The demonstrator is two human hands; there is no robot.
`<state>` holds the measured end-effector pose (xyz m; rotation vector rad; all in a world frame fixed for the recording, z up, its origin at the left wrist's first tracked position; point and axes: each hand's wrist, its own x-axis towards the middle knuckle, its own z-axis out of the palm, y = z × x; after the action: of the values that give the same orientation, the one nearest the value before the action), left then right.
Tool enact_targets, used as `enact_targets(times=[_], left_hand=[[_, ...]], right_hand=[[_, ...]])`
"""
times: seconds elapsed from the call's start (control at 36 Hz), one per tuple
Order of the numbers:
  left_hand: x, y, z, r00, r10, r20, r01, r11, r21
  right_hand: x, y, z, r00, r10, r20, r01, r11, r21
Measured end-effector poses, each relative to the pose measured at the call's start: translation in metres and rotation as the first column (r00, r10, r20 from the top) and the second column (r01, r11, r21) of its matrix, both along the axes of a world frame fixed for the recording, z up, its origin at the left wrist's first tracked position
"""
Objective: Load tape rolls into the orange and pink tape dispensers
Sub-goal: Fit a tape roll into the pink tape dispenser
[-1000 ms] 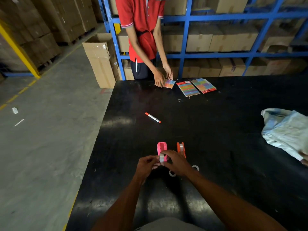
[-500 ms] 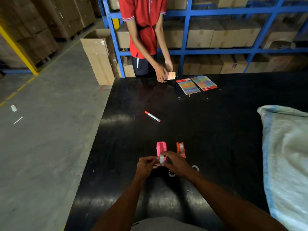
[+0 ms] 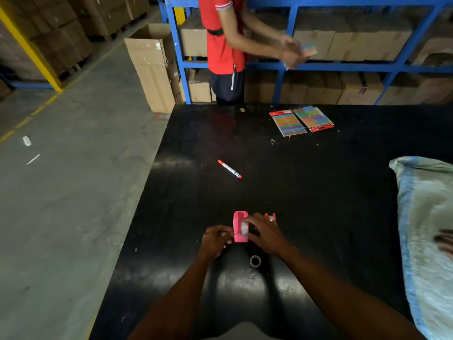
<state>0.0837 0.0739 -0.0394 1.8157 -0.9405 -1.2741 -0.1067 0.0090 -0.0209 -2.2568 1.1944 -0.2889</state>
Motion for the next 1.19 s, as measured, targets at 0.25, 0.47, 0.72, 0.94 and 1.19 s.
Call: enact_targets(times=[0.25, 0.47, 0.72, 0.94, 1.19], left_hand=[[0.013, -0.04, -0.03, 0.995, -0.039, 0.087, 0.039, 0.999, 0.002], [0.007, -0.064, -0.047, 0.992, -0.114, 0.05, 0.116, 0.993, -0.032], [0.013, -0.071, -0.068, 0.99, -0.113, -0.082, 0.108, 0.992, -0.059], [0.016, -0.071, -0.073, 0.991, -0.107, -0.08, 0.106, 0.994, -0.02], [0.012, -0.066, -0.065, 0.992, -0.125, -0.019, 0.125, 0.992, 0.008]], right_hand=[[0.018, -0.038, -0.015, 0.989, -0.014, -0.15, 0.02, 0.999, 0.042], [0.028, -0.053, -0.024, 0.964, 0.06, -0.26, -0.054, 0.998, 0.033], [0.031, -0.056, -0.027, 0.931, 0.076, -0.358, -0.099, 0.994, -0.047], [0.043, -0.061, -0.012, 0.875, 0.125, -0.468, -0.175, 0.982, -0.066], [0.038, -0.056, -0.017, 0.896, 0.115, -0.428, -0.163, 0.984, -0.076]])
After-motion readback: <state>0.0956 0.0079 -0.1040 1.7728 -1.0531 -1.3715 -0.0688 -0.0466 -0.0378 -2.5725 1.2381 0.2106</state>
